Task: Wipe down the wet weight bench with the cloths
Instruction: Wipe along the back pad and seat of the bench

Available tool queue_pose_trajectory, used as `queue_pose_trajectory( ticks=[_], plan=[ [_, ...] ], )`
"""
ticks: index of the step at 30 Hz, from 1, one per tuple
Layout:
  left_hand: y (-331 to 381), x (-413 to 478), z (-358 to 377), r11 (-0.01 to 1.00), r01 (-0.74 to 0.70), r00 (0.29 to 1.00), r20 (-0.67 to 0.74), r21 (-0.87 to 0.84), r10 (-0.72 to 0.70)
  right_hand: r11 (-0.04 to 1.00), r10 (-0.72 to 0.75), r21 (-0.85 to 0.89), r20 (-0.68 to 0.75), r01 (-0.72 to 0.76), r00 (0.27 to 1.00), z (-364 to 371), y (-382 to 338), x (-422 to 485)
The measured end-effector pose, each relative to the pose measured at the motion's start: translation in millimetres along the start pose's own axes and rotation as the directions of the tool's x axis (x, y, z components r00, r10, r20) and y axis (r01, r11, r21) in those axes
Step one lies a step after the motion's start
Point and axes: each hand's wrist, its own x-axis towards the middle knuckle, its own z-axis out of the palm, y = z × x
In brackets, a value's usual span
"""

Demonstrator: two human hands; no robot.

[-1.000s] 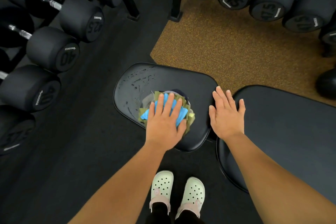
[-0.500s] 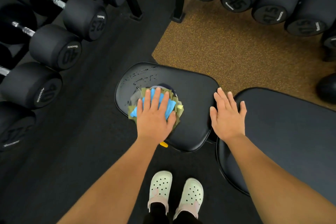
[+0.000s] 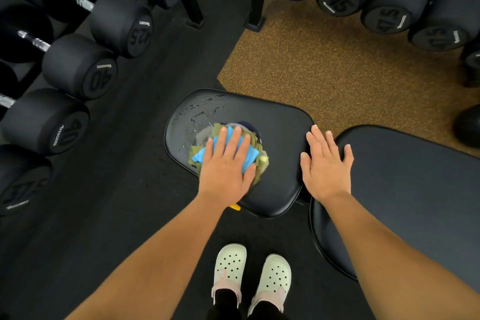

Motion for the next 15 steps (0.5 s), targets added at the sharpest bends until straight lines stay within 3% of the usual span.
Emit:
queue_pose_trajectory(
  ticks=[4,6,9,12,15],
  plan=[
    [-44,-1,-3,0.937,-0.347,0.938,0.045,0.044,0.345,1.000,0.001,-0.002,0.004,-0.001,1.000,1,0,0],
    [-60,20,-5,0.915,-0.395,0.918,0.060,0.081,0.391,1.000,0.001,0.000,-0.016,-0.001,1.000,1,0,0],
    [-54,50,-10,0.983,-0.180,0.983,0.038,0.042,0.178,1.000,-0.001,-0.007,-0.027,0.001,1.000,3,-1,0],
    [-25,51,-7,0.999,0.037,0.999,0.015,0.040,-0.037,1.000,-0.004,-0.020,-0.031,0.004,1.000,3,-1,0],
    [-12,31,-4,1.000,0.008,1.000,-0.010,0.020,-0.008,1.000,-0.003,-0.020,-0.035,0.002,0.999,3,-1,0]
  ],
)
